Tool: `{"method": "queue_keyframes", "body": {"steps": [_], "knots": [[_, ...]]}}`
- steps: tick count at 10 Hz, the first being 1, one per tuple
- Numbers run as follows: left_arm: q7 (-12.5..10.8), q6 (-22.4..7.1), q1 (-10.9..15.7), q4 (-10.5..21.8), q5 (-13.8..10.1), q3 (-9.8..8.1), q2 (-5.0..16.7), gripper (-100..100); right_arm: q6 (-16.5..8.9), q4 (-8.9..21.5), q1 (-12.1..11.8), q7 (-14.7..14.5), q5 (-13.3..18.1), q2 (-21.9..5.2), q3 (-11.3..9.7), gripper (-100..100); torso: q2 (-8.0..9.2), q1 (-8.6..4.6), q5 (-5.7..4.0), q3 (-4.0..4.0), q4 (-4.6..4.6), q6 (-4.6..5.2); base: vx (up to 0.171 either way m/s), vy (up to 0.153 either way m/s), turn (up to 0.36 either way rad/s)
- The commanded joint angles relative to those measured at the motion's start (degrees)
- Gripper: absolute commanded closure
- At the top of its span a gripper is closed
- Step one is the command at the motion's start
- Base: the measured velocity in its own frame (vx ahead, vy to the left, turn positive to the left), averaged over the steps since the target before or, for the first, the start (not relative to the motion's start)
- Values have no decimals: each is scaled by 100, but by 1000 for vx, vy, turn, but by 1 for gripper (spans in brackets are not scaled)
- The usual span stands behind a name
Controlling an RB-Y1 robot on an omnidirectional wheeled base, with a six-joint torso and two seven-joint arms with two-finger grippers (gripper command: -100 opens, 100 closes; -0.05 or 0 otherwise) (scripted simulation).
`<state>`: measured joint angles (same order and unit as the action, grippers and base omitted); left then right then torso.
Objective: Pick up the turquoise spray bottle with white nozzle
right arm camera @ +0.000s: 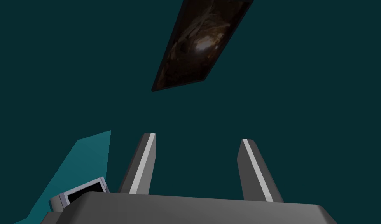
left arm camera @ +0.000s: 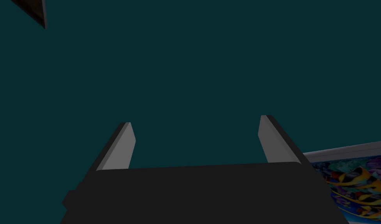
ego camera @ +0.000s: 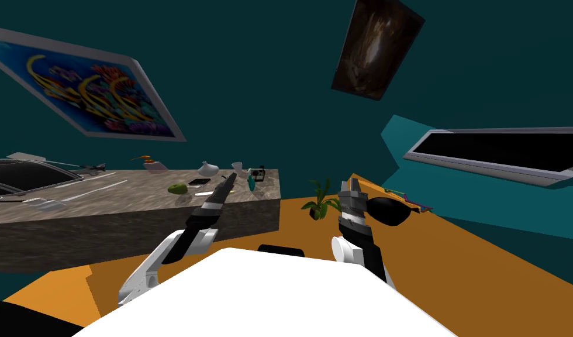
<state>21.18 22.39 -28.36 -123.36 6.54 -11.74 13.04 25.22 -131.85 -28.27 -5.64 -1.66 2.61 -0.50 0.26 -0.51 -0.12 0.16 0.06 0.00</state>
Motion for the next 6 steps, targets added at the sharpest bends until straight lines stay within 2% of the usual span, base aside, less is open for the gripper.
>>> {"method": "queue_keyframes", "body": {"steps": [1, 6], "knots": [[219, -195, 51, 173, 78, -99, 79, -100, 0, 0, 0, 0, 0, 0, 0, 0, 0, 0, 0, 0, 0, 0, -42, -152, -65], [658, -550, 18, 770, 358, -343, 379, -100, 0, 0, -1, 0, 0, -1, 1, 0, -20, 17, 3, -11, -4, 0, -10, -109, -48]]}}
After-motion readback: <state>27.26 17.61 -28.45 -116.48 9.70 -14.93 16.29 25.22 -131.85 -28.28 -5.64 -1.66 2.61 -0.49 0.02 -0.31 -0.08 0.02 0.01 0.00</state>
